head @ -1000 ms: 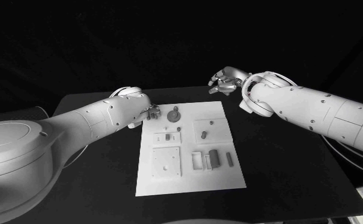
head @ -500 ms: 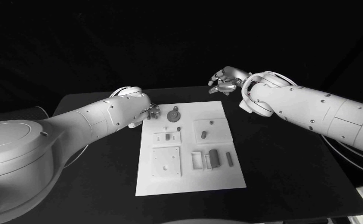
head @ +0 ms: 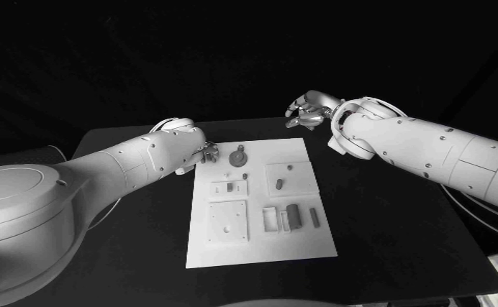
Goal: Assemble the parts on the task board
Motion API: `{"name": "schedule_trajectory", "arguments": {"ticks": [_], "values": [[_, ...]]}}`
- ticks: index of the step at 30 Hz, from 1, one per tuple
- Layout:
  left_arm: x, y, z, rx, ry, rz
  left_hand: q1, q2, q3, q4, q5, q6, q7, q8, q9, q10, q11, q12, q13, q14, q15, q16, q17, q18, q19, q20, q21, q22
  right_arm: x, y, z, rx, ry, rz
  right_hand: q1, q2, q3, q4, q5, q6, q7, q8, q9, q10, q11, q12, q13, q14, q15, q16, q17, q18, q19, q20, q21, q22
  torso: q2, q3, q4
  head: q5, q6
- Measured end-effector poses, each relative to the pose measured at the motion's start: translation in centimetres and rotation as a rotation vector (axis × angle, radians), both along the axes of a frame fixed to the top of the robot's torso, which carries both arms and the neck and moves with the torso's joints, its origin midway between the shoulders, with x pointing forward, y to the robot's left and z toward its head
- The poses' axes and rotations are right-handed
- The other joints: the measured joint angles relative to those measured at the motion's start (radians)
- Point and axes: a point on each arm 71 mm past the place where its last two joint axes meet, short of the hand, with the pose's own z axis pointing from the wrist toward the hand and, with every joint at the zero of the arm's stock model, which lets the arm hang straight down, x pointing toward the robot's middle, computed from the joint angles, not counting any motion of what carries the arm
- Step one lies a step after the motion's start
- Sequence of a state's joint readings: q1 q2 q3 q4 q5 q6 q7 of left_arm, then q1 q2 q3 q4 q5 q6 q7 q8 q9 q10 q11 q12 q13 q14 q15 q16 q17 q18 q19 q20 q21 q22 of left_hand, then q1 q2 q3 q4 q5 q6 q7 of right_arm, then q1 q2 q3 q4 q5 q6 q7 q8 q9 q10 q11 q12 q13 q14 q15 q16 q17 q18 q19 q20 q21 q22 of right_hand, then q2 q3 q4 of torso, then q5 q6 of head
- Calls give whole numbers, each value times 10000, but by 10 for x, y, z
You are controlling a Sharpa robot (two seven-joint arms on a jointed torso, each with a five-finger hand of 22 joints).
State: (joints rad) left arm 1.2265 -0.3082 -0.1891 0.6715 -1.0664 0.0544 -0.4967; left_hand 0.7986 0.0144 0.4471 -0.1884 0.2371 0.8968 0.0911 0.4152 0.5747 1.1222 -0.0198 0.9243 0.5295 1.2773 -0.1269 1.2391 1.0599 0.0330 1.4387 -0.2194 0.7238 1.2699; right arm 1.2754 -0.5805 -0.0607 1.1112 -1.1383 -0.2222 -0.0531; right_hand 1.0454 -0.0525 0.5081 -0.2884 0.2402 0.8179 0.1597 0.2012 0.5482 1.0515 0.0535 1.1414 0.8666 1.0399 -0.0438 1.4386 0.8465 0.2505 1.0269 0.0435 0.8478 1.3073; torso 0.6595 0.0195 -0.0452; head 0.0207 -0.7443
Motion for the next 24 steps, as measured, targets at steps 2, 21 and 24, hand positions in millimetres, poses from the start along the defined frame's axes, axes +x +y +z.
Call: {"name": "schedule_trajectory", "arguments": {"ticks": [2, 21, 24], "values": [[0, 0, 0, 0, 3, -3, 0, 0, 8, 8, 0, 0, 0, 0, 4, 0, 0, 0, -9, 0, 0, 0, 0, 0, 1, -1, 0, 0, 0, 0, 0, 0, 0, 3, 0, 0, 0, 0, 0, 0, 0, 0, 0, 0, 0, 0, 0, 0, 1, 0, 0, 0, 0, 1, 0, 0, 1, 0, 1, -3, -1], [-1, -3, -1, -117, 73, -19, 1043, 71, 1011, -113, -601, 40, -34, -60, 113, 37, -37, 0, -39, 19, 18, 0, -33, -2, 36, -36, 0, 14, 0, 1, 0, -1, 1, 15, 0, 0, 0, 0, 0, 1, 0, 0, 0, 16, -16, 0, 1, 13, 17, 0, -8, 2, -14, 14, 0, 0, -1, -5, 5, -7, -12], [-1, -3, -1, -147, 86, -13, 1111, 84, 1063, -166, -602, 40, -35, -95, 129, 37, -37, 0, -39, 19, 19, 0, -32, -2, 62, -10, 0, 21, 0, 1, 0, -3, 3, 14, 0, 0, 0, 0, 0, 0, 0, 0, 0, 17, -17, 0, -8, 13, 18, 0, -8, 1, -14, 14, 0, 0, -1, -5, 5, -7, -22]]}}
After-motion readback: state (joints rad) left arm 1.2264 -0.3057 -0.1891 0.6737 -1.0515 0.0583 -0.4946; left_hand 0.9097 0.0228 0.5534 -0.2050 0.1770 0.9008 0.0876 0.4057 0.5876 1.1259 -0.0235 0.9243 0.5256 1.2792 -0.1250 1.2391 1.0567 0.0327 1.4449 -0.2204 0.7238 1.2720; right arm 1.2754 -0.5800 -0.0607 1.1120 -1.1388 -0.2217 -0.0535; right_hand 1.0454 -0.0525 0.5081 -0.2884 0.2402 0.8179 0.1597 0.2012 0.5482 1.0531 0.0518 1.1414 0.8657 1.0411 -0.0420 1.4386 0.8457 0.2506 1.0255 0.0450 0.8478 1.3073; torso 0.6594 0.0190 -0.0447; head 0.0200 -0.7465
